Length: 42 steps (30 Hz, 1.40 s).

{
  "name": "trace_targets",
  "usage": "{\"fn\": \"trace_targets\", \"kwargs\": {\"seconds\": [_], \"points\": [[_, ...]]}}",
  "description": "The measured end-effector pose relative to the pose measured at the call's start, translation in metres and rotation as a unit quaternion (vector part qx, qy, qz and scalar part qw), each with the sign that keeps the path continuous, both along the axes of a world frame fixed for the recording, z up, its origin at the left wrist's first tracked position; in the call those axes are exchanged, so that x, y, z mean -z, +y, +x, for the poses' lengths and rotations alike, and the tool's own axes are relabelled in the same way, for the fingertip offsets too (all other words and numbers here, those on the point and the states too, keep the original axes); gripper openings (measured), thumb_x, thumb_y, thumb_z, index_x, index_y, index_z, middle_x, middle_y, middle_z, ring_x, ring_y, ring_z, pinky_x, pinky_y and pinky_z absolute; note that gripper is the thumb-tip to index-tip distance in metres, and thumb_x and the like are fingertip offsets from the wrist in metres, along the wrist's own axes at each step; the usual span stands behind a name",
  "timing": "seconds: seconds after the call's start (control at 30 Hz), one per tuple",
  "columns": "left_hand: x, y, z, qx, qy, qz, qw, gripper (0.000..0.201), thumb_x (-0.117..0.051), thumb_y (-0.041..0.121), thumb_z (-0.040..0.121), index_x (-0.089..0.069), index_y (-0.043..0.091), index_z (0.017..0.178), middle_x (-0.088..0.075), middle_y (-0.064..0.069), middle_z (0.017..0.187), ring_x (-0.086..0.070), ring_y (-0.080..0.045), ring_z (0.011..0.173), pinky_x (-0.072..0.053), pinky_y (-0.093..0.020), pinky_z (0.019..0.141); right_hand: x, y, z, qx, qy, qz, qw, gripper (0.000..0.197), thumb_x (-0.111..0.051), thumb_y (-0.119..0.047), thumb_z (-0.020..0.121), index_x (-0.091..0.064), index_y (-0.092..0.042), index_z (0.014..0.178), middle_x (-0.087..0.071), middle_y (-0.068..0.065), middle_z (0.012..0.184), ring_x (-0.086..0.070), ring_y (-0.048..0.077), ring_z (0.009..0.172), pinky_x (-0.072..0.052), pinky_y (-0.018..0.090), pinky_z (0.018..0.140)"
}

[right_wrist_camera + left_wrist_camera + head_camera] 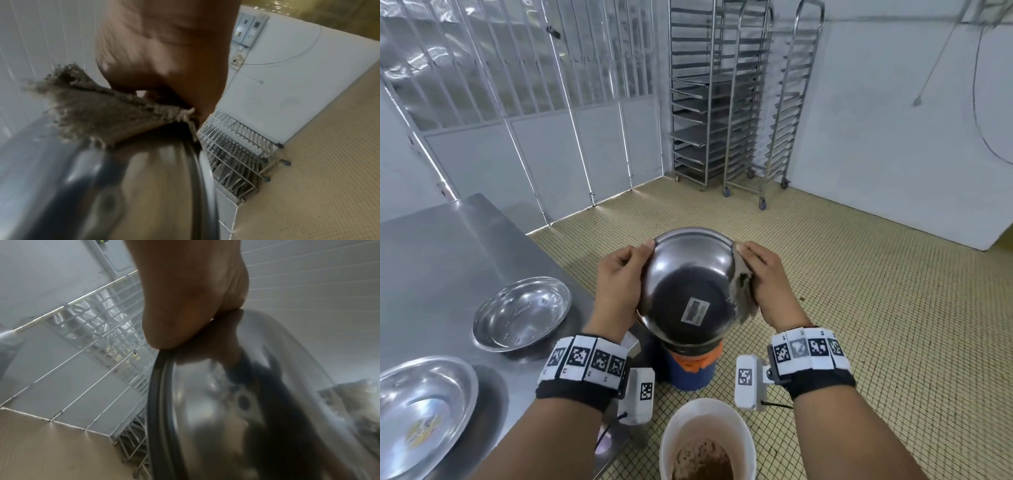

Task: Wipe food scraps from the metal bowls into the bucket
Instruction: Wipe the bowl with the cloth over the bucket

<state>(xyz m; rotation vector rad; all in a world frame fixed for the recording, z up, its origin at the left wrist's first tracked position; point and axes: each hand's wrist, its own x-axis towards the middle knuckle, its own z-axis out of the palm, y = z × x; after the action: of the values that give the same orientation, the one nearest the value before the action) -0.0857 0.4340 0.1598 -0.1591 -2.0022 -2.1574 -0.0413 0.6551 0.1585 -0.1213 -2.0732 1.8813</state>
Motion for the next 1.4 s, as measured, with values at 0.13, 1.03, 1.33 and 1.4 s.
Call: {"fn": "trace_targets", "kwargs": {"seconds": [0.13,1.03,1.33,1.4], "points": [[0.004,0.0,-0.002,0.016,0.023,-0.071,0.997,0.046,-0.067,0.033,0.099,-0.062,-0.004,0.072,-0.055,-0.013,0.061,-0.05,-0.022,0.058,-0.041,-0.038,0.06,0.008,-0.002,0.003,0.023,0.004,-0.054,0.998,0.028,-0.057,-0.024,0.103,-0.073,-0.019,0.081,-0.066,0.005,0.079,-0.062,0.021,0.077,-0.048,0.038,0.08],[-0.02,0.003,-0.005,-0.001,0.002,-0.057,0.998,0.041,-0.072,0.031,0.096,-0.067,0.02,0.057,-0.058,0.005,0.049,-0.054,-0.014,0.047,-0.045,-0.028,0.05,-0.027,-0.001,0.0,-0.008,-0.024,0.088,0.996,0.022,-0.055,-0.033,0.103,-0.073,-0.026,0.094,-0.07,-0.004,0.089,-0.064,0.015,0.084,-0.048,0.032,0.08],[-0.021,0.009,0.005,0.03,0.037,-0.114,0.992,0.038,-0.072,0.031,0.096,-0.065,0.009,0.065,-0.055,0.0,0.05,-0.05,-0.013,0.046,-0.042,-0.025,0.047,-0.025,-0.003,-0.001,0.006,0.053,0.196,0.979,0.023,-0.056,-0.032,0.102,-0.073,-0.022,0.091,-0.07,-0.01,0.084,-0.064,0.01,0.082,-0.05,0.032,0.079],[-0.019,0.007,0.002,-0.005,0.0,-0.024,1.0,0.039,-0.073,0.034,0.095,-0.067,0.008,0.067,-0.06,-0.012,0.061,-0.056,-0.024,0.057,-0.048,-0.037,0.057,-0.017,-0.004,0.006,0.01,0.032,-0.005,0.999,0.024,-0.054,-0.024,0.104,-0.072,-0.018,0.089,-0.069,-0.005,0.082,-0.064,0.007,0.075,-0.05,0.028,0.075]]}}
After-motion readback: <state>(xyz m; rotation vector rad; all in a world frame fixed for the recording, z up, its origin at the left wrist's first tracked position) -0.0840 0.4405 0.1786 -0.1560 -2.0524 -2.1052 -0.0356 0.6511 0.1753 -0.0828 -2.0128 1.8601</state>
